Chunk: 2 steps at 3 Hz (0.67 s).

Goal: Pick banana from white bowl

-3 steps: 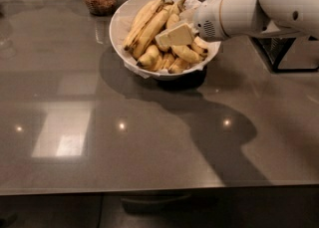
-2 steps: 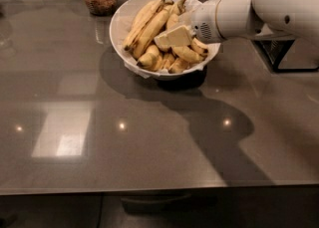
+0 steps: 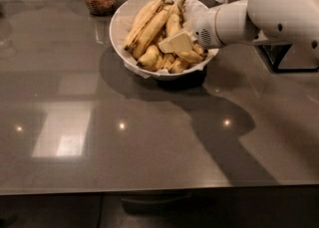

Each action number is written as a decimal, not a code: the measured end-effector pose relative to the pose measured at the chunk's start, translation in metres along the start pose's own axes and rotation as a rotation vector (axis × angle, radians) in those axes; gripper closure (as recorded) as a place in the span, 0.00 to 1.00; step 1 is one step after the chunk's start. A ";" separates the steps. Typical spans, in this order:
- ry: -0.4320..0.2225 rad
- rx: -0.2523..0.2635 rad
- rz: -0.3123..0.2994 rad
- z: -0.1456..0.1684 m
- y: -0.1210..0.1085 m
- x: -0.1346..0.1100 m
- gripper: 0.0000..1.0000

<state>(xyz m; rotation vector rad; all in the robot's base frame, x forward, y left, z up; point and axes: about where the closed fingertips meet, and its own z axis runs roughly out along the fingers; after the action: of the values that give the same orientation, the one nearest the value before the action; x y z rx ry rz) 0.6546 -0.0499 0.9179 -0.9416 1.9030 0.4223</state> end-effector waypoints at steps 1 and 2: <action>0.027 0.009 0.017 0.006 -0.007 0.011 0.39; 0.049 0.015 0.028 0.012 -0.014 0.018 0.45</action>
Offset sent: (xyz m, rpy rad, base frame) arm 0.0214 -0.0187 -0.0303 -0.0379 0.0644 -0.0527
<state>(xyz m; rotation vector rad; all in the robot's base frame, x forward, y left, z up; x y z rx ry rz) 0.6670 -0.0594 0.8974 -0.9243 1.9634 0.4046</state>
